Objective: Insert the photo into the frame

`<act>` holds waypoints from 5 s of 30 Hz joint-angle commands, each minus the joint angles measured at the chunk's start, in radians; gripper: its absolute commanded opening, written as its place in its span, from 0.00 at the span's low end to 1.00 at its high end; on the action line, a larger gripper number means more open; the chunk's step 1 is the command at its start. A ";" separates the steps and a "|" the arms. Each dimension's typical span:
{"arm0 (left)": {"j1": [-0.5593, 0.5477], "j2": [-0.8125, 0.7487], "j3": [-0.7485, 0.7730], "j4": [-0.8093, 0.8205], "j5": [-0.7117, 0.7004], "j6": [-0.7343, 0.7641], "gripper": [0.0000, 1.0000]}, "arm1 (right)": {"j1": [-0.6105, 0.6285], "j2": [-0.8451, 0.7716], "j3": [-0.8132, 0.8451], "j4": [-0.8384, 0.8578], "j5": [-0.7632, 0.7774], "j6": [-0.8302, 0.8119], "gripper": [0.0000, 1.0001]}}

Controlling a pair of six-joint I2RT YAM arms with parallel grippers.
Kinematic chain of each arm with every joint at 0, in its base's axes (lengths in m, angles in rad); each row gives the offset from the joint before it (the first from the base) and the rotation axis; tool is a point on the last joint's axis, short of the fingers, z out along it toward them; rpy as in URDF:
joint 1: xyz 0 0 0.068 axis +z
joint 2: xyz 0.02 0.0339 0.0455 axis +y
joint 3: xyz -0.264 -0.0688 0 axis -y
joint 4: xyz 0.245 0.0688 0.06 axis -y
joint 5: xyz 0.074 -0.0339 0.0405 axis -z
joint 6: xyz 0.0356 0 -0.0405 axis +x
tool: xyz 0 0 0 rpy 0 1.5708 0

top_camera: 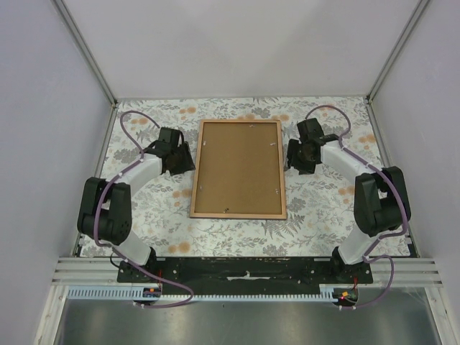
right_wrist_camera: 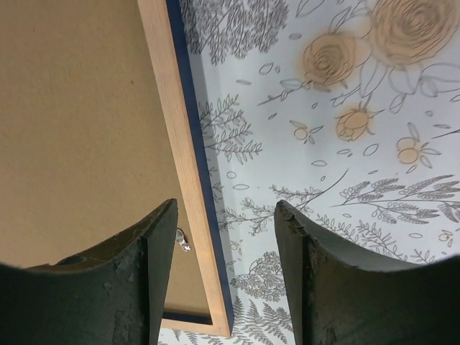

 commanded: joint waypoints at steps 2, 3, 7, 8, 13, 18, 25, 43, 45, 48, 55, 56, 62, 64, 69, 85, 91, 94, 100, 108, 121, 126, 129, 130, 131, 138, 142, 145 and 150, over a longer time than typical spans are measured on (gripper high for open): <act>-0.001 0.040 0.020 0.021 0.036 0.012 0.53 | 0.034 -0.026 -0.050 0.046 0.002 -0.025 0.65; -0.001 0.046 0.020 0.023 0.039 0.012 0.53 | 0.038 -0.026 -0.058 0.050 0.002 -0.028 0.65; -0.001 0.078 0.016 0.029 0.047 0.008 0.52 | 0.044 -0.019 -0.071 0.064 -0.003 -0.028 0.65; -0.001 0.084 0.011 0.027 0.044 0.010 0.52 | 0.047 -0.016 -0.074 0.067 -0.004 -0.030 0.65; -0.003 0.099 0.000 0.024 0.004 0.012 0.51 | 0.067 0.004 -0.079 0.083 -0.003 -0.049 0.66; -0.001 0.106 -0.001 0.023 0.001 0.018 0.50 | 0.100 0.021 -0.088 0.092 0.019 -0.071 0.71; -0.001 0.109 -0.004 0.021 -0.007 0.021 0.49 | 0.117 0.052 -0.091 0.090 0.059 -0.071 0.71; -0.001 0.122 -0.006 0.024 -0.004 0.019 0.46 | 0.177 -0.007 -0.189 0.124 0.048 -0.062 0.70; 0.000 0.122 -0.006 0.023 -0.002 0.021 0.45 | 0.180 -0.019 -0.203 0.124 0.051 -0.060 0.70; -0.001 0.124 -0.006 0.023 -0.002 0.019 0.45 | 0.185 -0.036 -0.220 0.124 0.056 -0.057 0.67; -0.001 0.127 -0.004 0.019 0.001 0.022 0.44 | 0.185 -0.053 -0.231 0.119 0.068 -0.057 0.56; -0.001 0.127 -0.006 0.018 0.001 0.021 0.44 | 0.185 -0.050 -0.229 0.118 0.065 -0.059 0.55; -0.001 0.130 -0.006 0.018 0.001 0.019 0.43 | 0.186 -0.059 -0.231 0.115 0.056 -0.063 0.53; -0.001 0.132 -0.006 0.018 0.003 0.018 0.43 | 0.186 -0.059 -0.232 0.112 0.059 -0.063 0.50; -0.001 0.132 -0.006 0.018 0.003 0.018 0.43 | 0.186 -0.063 -0.240 0.110 0.063 -0.057 0.43; -0.001 0.132 -0.009 0.016 0.003 0.015 0.43 | 0.186 -0.065 -0.245 0.109 0.036 -0.059 0.07; -0.001 0.129 -0.009 0.015 0.001 0.016 0.43 | 0.186 -0.086 -0.245 0.107 0.030 -0.063 0.00; -0.001 0.124 -0.009 0.012 0.003 0.016 0.43 | 0.186 -0.102 -0.242 0.107 -0.004 -0.080 0.05; -0.003 0.110 -0.026 0.013 0.010 0.005 0.43 | 0.208 -0.094 -0.199 0.064 0.013 -0.088 0.29; -0.005 0.104 -0.032 0.013 0.016 0.002 0.43 | 0.240 -0.050 -0.157 0.020 0.085 -0.039 0.36; -0.012 0.104 -0.036 0.016 0.015 -0.001 0.43 | 0.271 -0.016 -0.157 0.015 0.123 0.000 0.15; -0.011 0.103 -0.033 0.012 0.013 0.001 0.43 | 0.272 -0.048 -0.134 -0.017 0.135 -0.013 0.27; -0.011 0.104 -0.033 0.009 0.010 0.007 0.43 | 0.269 -0.082 -0.107 -0.031 0.142 -0.019 0.43; -0.011 0.103 -0.032 0.007 0.010 0.005 0.43 | 0.263 -0.086 -0.088 -0.032 0.143 -0.019 0.49; -0.011 0.104 -0.030 0.004 0.012 0.008 0.43 | 0.258 -0.082 -0.073 -0.032 0.145 -0.020 0.52; -0.011 0.104 -0.027 0.001 0.026 0.013 0.43 | 0.174 0.067 0.143 -0.022 0.189 -0.005 0.64; -0.012 0.100 -0.030 0.004 0.033 0.013 0.43 | 0.133 0.200 0.321 -0.029 0.212 0.022 0.66; -0.012 0.096 -0.030 0.006 0.036 0.016 0.43 | 0.114 0.295 0.430 -0.040 0.215 0.042 0.66; -0.012 0.095 -0.032 0.004 0.044 0.016 0.43 | 0.088 0.383 0.539 -0.055 0.247 0.088 0.66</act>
